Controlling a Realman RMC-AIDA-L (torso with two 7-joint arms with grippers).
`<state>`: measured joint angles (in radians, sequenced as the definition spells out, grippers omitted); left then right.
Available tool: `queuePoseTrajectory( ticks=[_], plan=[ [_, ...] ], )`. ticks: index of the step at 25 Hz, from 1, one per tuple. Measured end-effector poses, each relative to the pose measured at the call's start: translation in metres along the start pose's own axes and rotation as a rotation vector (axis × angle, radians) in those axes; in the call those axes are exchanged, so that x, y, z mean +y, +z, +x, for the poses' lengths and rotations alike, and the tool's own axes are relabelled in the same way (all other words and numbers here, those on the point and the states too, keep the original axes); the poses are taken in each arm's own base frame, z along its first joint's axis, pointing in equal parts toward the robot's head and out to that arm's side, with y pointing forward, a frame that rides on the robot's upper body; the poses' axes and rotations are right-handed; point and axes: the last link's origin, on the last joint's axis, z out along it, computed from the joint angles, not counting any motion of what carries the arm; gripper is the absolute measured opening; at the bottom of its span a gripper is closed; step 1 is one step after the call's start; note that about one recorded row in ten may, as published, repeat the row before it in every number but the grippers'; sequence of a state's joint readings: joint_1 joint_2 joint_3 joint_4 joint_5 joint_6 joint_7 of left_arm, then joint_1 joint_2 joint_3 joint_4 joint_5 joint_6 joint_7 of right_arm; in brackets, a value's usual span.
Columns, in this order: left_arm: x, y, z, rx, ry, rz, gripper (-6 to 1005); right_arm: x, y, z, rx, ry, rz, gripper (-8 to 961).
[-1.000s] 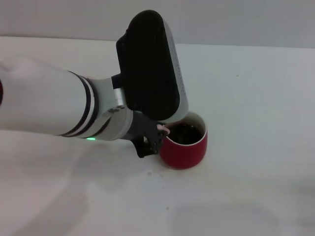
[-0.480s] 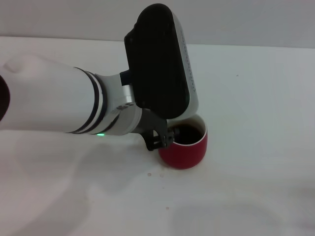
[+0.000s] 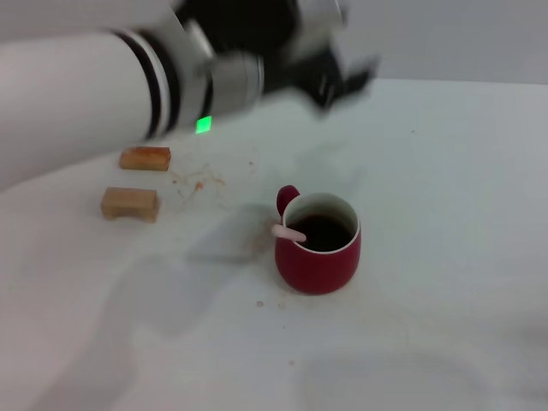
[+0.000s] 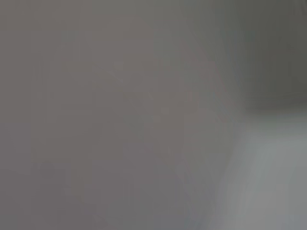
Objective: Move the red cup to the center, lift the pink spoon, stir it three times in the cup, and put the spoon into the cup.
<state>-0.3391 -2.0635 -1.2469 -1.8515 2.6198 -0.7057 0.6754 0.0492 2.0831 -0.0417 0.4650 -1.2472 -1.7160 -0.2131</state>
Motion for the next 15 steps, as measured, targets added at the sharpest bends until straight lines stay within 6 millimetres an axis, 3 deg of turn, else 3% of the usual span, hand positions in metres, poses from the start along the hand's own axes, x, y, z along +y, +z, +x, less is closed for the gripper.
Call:
queuePoseTrajectory(
  ticks=[4,8,10,11,12,15],
  plan=[
    [-0.032,-0.010,0.020,0.340,-0.183,0.262,593,0.001,0.000,-0.001,-0.006,0.000,-0.007,0],
    [-0.049,-0.025,0.009,0.572,-0.301,0.524,588,0.000,-0.001,-0.001,-0.006,-0.003,-0.007,0],
    [-0.053,-0.034,-0.013,0.664,-0.389,0.631,589,0.000,-0.002,-0.001,-0.005,-0.005,-0.006,0],
    [-0.053,-0.042,-0.040,0.733,-0.427,0.700,589,-0.001,-0.002,-0.001,-0.005,-0.006,-0.006,0],
    [-0.053,-0.042,-0.040,0.733,-0.427,0.700,589,-0.001,-0.002,-0.001,-0.005,-0.007,-0.006,0],
    [-0.048,-0.047,-0.085,0.784,-0.393,0.748,590,-0.002,-0.002,-0.003,-0.019,-0.008,-0.002,0]
  ],
)
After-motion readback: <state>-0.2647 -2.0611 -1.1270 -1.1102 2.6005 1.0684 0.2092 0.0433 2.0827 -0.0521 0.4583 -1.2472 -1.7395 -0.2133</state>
